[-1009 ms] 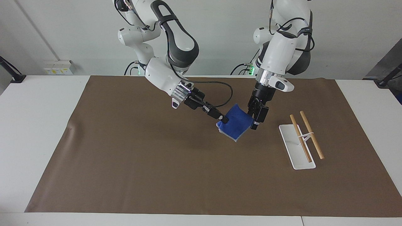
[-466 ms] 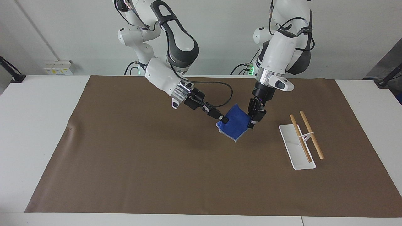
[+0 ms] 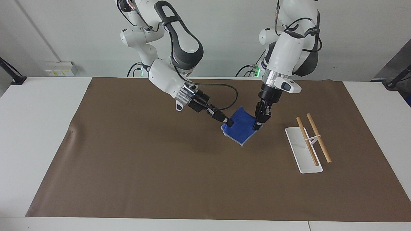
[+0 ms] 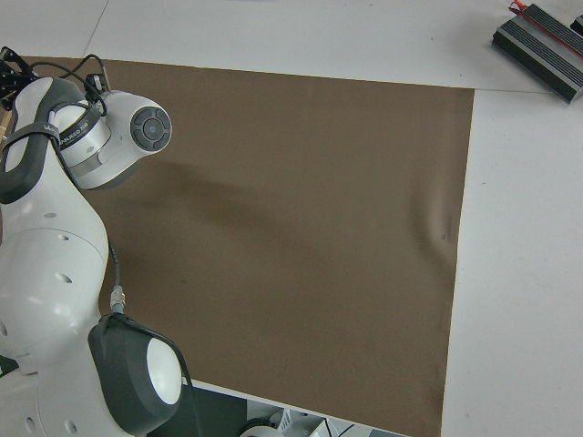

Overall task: Right arm passes towel to left arm to hang
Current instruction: 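Grasp the towel with the left gripper while the right gripper releases it, then carry the towel over the rack with the left gripper while the right gripper withdraws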

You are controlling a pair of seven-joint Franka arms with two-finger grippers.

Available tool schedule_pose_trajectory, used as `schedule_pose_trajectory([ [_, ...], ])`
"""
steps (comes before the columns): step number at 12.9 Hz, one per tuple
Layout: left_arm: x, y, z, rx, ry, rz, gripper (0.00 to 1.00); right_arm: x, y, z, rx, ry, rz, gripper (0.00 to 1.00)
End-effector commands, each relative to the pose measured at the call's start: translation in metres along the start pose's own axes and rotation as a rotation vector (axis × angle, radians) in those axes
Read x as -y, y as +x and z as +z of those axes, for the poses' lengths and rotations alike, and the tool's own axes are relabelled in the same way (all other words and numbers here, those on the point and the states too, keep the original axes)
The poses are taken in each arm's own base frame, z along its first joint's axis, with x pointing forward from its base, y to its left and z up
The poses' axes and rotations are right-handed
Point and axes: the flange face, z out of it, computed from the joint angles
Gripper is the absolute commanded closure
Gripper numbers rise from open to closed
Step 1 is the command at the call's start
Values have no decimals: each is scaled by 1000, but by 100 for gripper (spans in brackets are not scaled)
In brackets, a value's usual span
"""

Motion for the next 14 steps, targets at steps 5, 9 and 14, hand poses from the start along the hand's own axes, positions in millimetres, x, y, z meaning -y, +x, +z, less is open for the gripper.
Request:
schedule_pose_trajectory([
  [5,-6,59,-1,-54,-20,84,100,-9,86,-55,-278,-318,-616,0],
  [9,21,125,-6,-120,46,109,100,8,140,-106,-351,-696,-959,0],
  [14,57,215,-27,-200,127,81,100,61,132,-190,-301,-922,-904,0],
])
